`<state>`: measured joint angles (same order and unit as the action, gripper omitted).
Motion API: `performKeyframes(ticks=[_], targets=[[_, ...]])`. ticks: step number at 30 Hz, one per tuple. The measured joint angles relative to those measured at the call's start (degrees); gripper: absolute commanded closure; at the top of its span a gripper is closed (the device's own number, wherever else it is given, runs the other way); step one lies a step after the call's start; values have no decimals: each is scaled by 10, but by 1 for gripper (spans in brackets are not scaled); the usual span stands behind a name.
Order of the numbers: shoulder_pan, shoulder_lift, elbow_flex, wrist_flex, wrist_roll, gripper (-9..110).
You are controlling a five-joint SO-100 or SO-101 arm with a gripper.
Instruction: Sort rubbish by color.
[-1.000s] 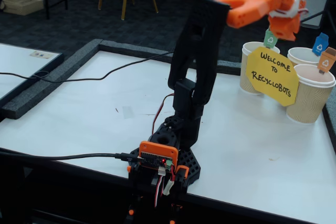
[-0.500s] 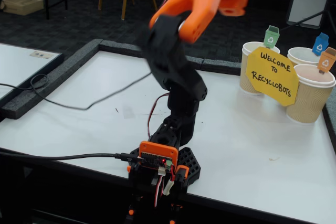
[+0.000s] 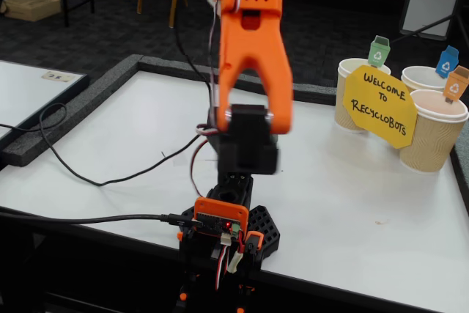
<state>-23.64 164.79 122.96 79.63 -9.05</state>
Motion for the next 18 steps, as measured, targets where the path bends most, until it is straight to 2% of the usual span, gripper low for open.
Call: performKeyframes(ticks=[6,18], targets=[[-127,1,0,13,-18,101],[-185,1,54,-9,-71,101]])
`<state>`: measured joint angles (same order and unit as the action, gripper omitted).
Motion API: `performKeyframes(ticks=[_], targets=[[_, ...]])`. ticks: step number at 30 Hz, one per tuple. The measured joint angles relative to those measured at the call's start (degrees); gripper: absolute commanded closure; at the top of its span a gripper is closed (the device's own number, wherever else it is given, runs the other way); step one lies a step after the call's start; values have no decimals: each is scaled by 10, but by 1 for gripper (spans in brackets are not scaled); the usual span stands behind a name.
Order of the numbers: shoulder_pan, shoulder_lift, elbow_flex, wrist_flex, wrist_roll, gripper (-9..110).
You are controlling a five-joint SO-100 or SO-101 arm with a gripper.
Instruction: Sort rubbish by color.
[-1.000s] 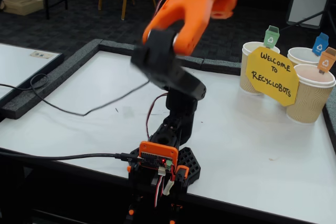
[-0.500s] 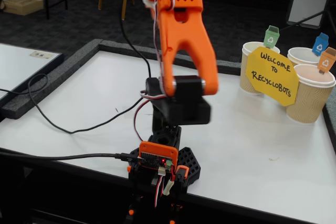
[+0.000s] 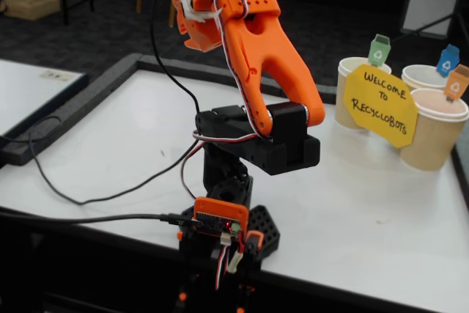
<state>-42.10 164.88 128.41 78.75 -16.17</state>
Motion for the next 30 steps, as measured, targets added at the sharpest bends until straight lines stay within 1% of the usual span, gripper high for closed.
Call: performKeyframes(ticks=[11,13,16,30], targets=[[0,0,6,-5,0,101],[15,0,6,-5,-2,101],[83,0,6,-18,-2,101],[487,0,9,-74,-2,101]])
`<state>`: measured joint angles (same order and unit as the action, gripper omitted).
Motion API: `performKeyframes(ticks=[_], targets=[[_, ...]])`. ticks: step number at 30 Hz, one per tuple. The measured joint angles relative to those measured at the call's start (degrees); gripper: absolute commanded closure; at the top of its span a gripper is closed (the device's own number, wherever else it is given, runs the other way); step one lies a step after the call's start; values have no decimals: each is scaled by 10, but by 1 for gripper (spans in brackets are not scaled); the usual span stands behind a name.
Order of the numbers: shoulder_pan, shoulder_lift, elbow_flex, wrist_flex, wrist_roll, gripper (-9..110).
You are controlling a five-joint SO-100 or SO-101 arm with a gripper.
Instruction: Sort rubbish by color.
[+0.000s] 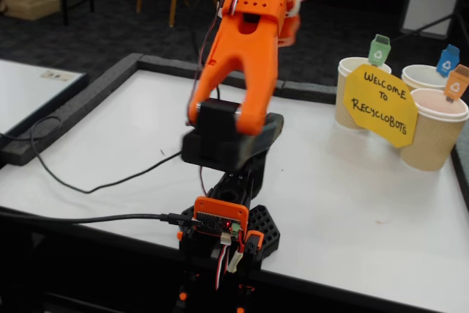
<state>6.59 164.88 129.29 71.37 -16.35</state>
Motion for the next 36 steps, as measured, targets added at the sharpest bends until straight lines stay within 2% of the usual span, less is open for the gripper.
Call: performKeyframes(ticks=[7,15,23,36], targets=[[132,0,40,-18,-1,101],[190,46,94,-45,-1,101],[180,184,163,-47,-2,101],[21,229,195,-47,-3,101]])
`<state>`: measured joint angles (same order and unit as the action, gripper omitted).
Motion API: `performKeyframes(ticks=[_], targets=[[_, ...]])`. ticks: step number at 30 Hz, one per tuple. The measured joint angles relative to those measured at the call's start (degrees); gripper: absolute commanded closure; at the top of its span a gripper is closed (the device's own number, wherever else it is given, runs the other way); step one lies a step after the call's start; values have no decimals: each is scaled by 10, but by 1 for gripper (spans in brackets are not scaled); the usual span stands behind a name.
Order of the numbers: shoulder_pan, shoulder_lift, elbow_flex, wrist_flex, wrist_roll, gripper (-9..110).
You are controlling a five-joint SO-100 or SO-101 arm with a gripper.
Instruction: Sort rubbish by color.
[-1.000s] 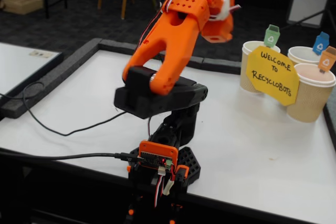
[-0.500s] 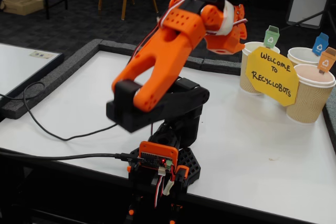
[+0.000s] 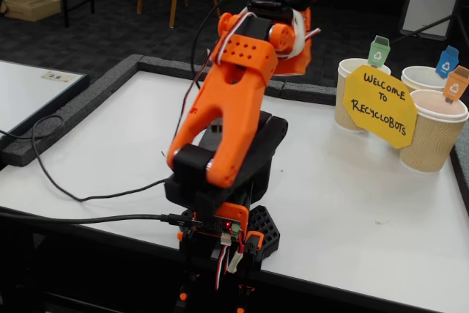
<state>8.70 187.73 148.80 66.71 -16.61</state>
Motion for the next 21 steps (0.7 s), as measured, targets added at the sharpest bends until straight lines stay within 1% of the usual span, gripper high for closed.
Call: performKeyframes(ticks=[5,12,16,21], targets=[[-65,0,16,0,0,101],[-116,0,69,-18,0,101],[-116,0,106,-33,1,101],[-91,-1,167,-40,40,101]])
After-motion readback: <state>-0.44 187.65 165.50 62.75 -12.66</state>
